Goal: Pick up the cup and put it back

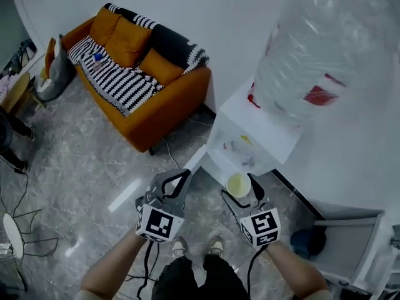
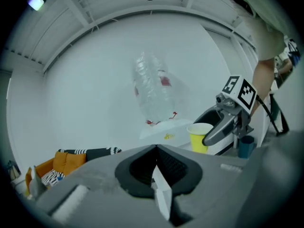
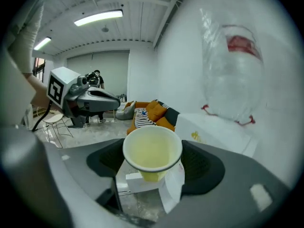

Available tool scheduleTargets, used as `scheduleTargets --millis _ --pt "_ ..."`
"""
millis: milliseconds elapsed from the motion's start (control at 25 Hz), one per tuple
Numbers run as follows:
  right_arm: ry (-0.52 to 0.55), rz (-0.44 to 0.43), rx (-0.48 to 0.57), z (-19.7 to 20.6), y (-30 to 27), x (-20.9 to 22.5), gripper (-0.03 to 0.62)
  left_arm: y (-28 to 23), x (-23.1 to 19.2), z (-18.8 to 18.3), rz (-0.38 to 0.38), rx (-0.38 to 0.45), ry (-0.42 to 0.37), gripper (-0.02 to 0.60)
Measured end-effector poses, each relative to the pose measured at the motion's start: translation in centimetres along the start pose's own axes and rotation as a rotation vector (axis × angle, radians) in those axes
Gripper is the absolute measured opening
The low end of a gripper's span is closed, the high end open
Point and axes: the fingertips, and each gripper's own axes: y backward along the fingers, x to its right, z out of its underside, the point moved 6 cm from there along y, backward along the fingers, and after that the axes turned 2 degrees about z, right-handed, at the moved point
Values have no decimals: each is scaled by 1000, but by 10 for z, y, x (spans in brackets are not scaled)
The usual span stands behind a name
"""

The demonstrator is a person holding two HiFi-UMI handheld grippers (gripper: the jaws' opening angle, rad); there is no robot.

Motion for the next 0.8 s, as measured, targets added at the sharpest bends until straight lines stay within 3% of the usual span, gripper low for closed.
scheduleTargets --millis 400,600,800 --pt "-16 -48 110 -145 110 -38 370 79 -13 -127 14 57 -24 2" --pt "64 -45 156 -188 162 -58 370 117 0 -167 -6 111 32 2" --pt "60 -59 171 -211 205 -74 370 145 7 -194 -20 113 55 2"
